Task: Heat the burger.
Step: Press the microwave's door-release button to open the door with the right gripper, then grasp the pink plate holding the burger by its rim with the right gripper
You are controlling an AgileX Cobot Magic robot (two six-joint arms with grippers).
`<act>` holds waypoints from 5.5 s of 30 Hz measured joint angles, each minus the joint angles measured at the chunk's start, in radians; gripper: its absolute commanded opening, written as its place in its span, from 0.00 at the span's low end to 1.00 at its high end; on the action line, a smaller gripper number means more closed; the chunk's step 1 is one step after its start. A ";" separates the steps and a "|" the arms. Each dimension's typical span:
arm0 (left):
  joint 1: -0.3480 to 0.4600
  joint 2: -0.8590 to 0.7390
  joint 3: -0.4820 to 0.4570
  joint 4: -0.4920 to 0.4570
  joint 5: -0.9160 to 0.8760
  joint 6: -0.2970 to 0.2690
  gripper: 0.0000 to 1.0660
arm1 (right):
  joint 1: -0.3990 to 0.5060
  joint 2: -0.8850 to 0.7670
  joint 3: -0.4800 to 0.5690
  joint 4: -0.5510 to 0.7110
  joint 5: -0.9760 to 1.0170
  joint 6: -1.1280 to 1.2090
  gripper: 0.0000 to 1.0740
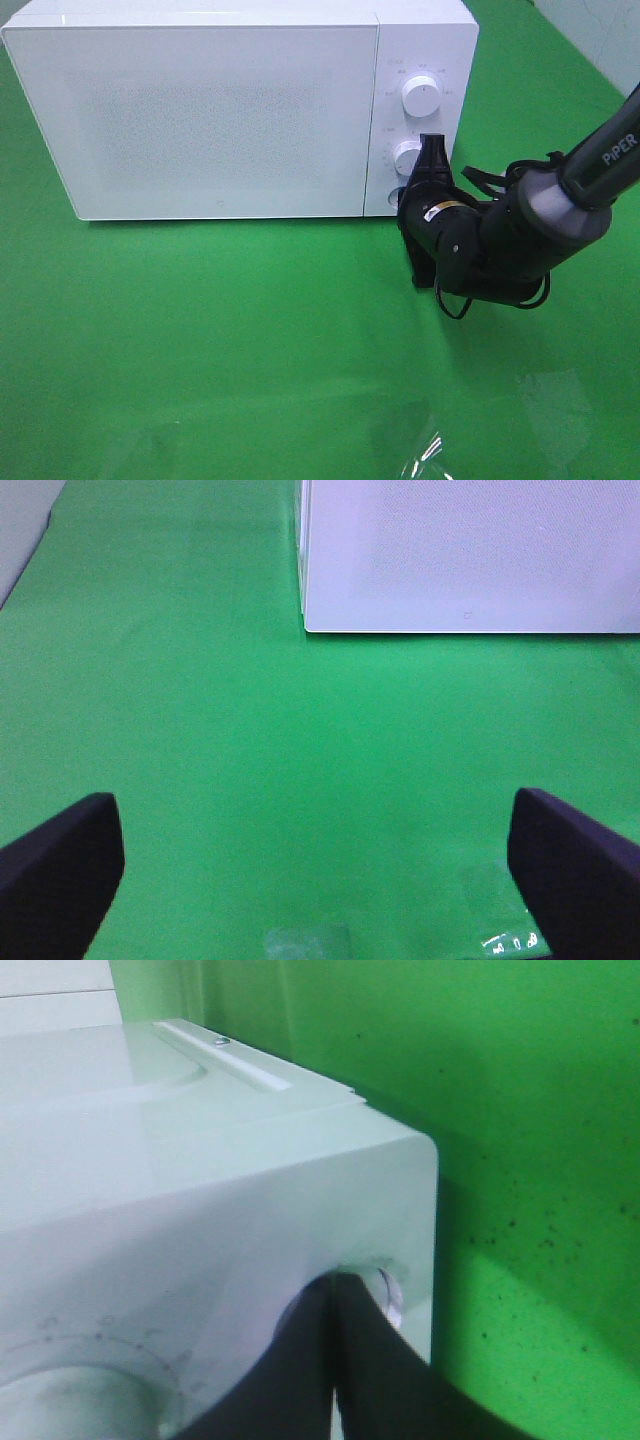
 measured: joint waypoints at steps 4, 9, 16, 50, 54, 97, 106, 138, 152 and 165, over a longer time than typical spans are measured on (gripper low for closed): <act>0.000 0.000 0.000 0.000 0.000 0.000 0.91 | -0.001 0.001 0.000 0.001 -0.005 -0.001 0.00; 0.000 0.000 0.000 0.000 0.000 0.000 0.91 | -0.001 0.002 0.000 0.009 -0.011 -0.003 0.00; 0.000 0.000 0.000 0.000 0.000 0.000 0.91 | 0.000 0.004 -0.023 0.037 0.011 -0.003 0.00; 0.000 0.000 0.000 0.000 0.000 0.000 0.91 | 0.033 0.052 -0.111 0.186 0.043 -0.067 0.00; 0.000 0.000 0.000 0.000 0.000 0.000 0.91 | 0.033 0.051 -0.111 0.186 0.049 -0.064 0.00; 0.000 0.000 0.000 0.000 0.000 0.000 0.91 | 0.068 -0.244 0.280 -0.070 -0.048 0.079 0.00; 0.000 0.000 0.000 0.000 0.000 0.000 0.91 | 0.068 -0.386 0.318 -0.097 0.124 -0.062 0.02; 0.000 0.000 0.000 0.000 0.000 0.000 0.91 | 0.068 -0.586 0.180 -0.307 0.938 -1.019 0.05; 0.000 0.000 0.000 0.000 0.000 0.000 0.91 | 0.068 -0.592 0.006 -0.561 1.387 -1.358 0.08; 0.000 0.000 0.000 0.000 0.000 0.000 0.91 | 0.068 -0.592 -0.031 -0.567 1.478 -2.117 0.39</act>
